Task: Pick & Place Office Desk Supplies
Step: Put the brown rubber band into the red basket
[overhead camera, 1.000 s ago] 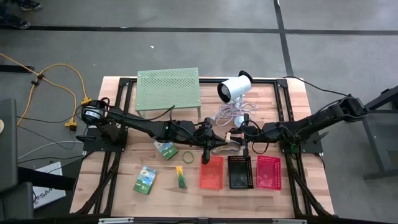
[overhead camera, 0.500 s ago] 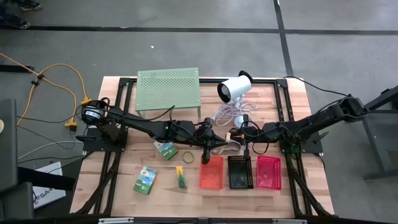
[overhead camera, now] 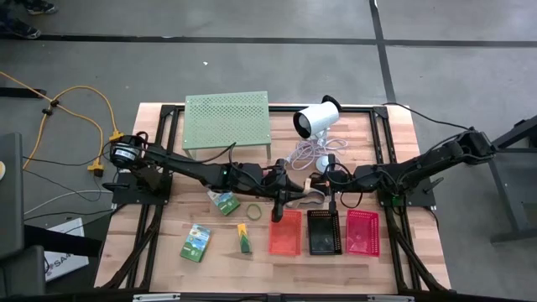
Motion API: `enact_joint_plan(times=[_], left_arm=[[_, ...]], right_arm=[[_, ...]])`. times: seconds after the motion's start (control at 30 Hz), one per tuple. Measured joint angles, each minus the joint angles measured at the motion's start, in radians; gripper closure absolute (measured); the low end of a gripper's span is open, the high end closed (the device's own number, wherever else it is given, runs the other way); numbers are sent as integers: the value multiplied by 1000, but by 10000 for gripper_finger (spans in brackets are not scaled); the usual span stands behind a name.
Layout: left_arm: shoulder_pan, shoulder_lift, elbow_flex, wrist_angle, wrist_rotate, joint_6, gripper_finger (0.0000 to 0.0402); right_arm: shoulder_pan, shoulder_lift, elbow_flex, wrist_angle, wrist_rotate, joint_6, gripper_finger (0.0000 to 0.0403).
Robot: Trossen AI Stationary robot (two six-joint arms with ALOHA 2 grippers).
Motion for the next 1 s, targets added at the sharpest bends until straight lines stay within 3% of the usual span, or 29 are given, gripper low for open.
enact_joint_plan(times=[0.2, 0.43, 0.7, 1.0], left_arm=[[0, 0, 0, 0, 41, 0, 289], [0, 0, 0, 0, 53, -1, 281], [0, 0, 0, 0, 53, -2, 281], [0, 0, 0, 0, 53, -5, 281]], right_arm=[[0, 0, 0, 0, 1, 0, 400], [5, -36, 0, -9, 1, 3, 400], [99, -228, 0, -215, 89, 95, 400], [235, -435, 0, -392, 87, 230, 400]])
